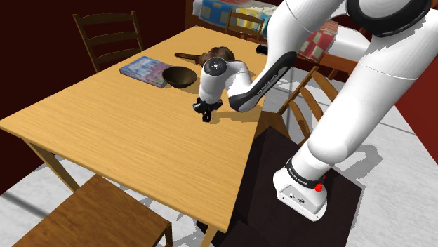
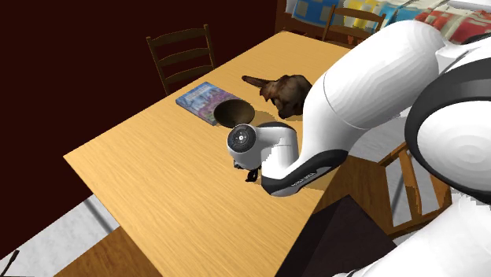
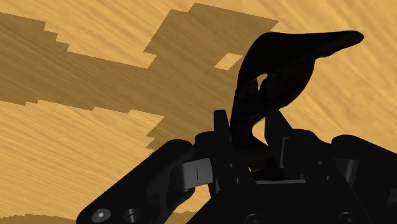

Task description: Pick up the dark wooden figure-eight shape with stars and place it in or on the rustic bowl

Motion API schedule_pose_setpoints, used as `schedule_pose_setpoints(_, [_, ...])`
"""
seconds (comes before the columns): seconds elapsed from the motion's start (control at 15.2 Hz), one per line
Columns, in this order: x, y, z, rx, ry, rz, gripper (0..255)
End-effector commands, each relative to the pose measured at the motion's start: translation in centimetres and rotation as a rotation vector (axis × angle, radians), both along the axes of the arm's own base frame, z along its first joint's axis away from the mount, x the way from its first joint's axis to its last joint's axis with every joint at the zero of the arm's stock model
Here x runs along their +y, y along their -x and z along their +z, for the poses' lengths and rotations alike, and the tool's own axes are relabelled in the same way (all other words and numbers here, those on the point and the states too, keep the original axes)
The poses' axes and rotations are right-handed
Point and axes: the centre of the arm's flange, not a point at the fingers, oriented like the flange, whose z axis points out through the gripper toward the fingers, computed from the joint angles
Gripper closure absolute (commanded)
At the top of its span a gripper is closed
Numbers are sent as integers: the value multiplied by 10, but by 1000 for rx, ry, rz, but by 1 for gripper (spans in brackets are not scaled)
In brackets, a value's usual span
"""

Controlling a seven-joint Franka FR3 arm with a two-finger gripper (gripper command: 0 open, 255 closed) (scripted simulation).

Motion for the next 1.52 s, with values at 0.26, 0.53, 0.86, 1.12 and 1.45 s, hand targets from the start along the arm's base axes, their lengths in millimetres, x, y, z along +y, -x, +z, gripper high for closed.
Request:
schedule_pose_setpoints(0.26, [-3, 1, 26, 10, 5, -6, 255])
schedule_pose_setpoints(0.53, [-3, 1, 48, 10, 5, -6, 255])
schedule_pose_setpoints(0.86, [-3, 1, 74, 10, 5, -6, 255])
schedule_pose_setpoints(1.12, [-3, 1, 95, 10, 5, -6, 255])
schedule_pose_setpoints(1.45, [-3, 1, 121, 10, 5, -6, 255])
